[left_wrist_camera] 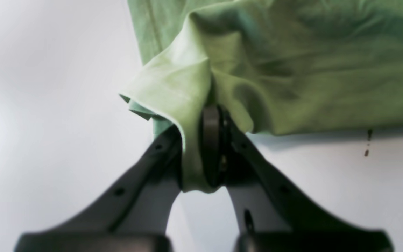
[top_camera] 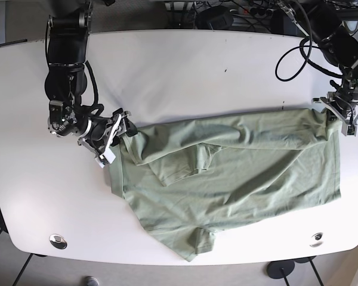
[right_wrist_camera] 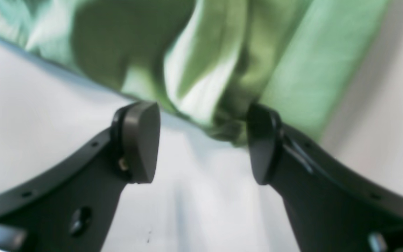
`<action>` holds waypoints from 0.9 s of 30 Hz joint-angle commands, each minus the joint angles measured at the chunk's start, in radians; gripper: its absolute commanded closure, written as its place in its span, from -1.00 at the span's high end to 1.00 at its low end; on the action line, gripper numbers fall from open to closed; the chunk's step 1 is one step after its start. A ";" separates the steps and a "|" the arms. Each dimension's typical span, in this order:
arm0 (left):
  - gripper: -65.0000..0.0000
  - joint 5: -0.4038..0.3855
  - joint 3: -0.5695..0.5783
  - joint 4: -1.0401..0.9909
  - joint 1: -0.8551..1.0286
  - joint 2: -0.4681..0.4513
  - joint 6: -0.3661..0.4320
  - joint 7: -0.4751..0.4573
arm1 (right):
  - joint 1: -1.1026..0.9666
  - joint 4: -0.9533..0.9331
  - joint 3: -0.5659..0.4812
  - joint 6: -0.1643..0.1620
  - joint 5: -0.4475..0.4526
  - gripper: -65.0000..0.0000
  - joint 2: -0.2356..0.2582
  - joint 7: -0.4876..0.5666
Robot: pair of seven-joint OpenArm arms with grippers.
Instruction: Fold the T-shirt properly
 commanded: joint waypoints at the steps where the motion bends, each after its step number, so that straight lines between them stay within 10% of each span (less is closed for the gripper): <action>1: -0.99 -0.009 -0.003 0.021 -0.014 -0.021 0.002 -0.020 | 0.024 -0.029 0.006 0.004 0.014 0.11 0.002 0.050; 8: -0.99 -0.009 -0.003 0.021 -0.014 -0.021 0.002 -0.018 | 0.025 -0.109 0.009 0.004 0.014 -0.97 0.011 0.144; 27: -0.98 -0.018 -0.095 0.213 0.145 -0.018 0.002 0.187 | -0.380 0.323 0.208 0.012 0.022 -0.95 0.098 0.035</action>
